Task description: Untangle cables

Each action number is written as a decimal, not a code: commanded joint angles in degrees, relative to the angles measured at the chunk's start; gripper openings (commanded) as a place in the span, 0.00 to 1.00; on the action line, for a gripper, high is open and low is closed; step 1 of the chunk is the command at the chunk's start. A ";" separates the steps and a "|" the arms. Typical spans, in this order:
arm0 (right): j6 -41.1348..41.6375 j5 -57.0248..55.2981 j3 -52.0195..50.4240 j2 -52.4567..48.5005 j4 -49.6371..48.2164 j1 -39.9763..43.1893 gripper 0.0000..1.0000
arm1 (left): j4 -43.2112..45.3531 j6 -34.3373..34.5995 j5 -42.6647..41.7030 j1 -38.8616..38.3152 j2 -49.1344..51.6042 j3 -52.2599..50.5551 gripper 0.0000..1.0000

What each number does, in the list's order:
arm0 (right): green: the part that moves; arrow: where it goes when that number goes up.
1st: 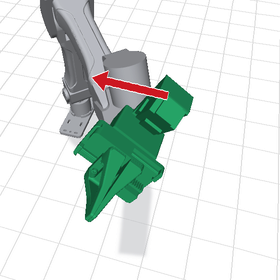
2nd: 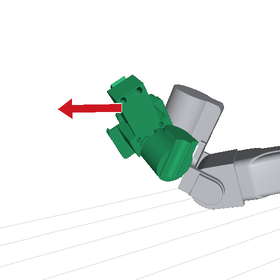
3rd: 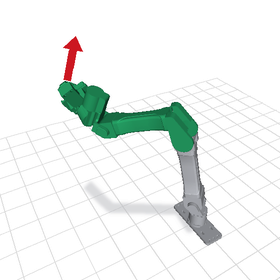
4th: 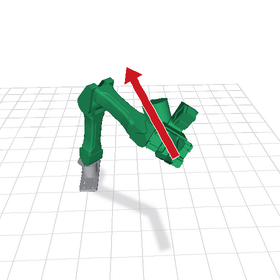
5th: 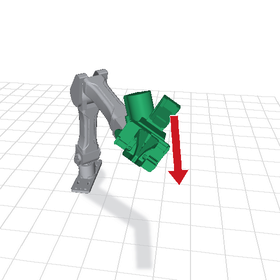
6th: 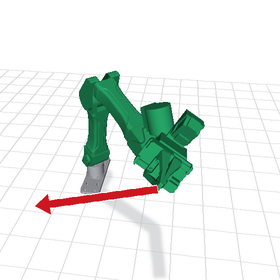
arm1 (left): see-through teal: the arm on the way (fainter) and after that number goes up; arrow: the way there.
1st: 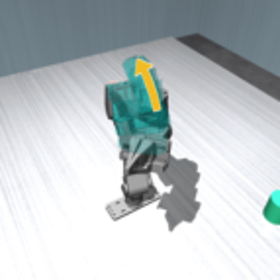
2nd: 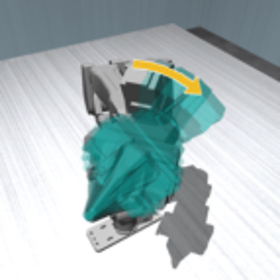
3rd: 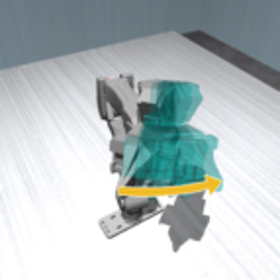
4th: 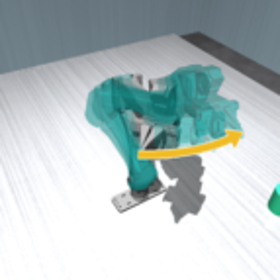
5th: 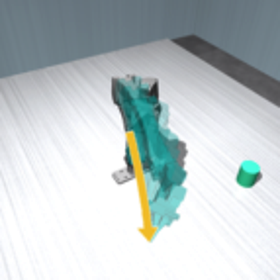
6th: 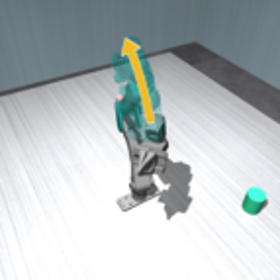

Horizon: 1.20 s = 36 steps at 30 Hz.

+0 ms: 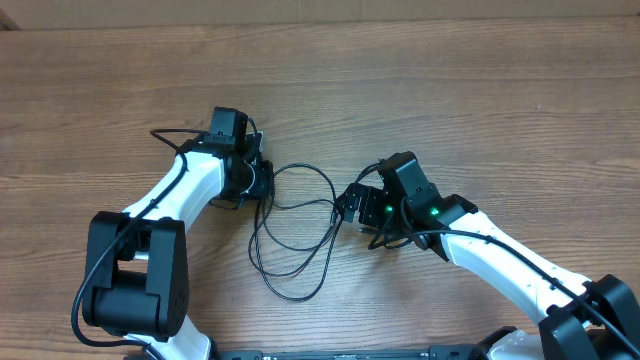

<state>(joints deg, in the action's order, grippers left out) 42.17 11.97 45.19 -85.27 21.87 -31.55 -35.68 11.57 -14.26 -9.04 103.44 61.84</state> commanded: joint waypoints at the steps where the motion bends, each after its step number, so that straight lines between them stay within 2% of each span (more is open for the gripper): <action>1: -0.17 -0.59 -1.01 0.28 -0.33 -0.22 1.00 | 0.24 -0.63 3.30 -0.42 0.83 -0.70 0.12; 15: -0.17 -0.57 -1.01 0.28 -0.33 -0.22 1.00 | 1.57 -0.63 3.28 -1.16 3.32 -0.70 0.14; 17: -0.17 -0.59 -1.01 0.28 -0.33 -0.22 1.00 | 1.86 -0.63 3.26 -1.01 3.32 -0.55 0.08; 21: -0.17 -0.59 -1.01 0.28 -0.33 -0.22 1.00 | 1.84 -0.66 2.75 -0.57 3.30 0.02 0.04; 36: -0.17 -0.59 -1.01 0.28 -0.35 -0.22 1.00 | -3.13 -0.90 2.21 -0.15 3.26 5.40 0.08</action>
<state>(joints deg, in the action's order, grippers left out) 42.19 11.99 45.19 -85.27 21.85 -31.53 -38.35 11.55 -11.77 -9.63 106.10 66.06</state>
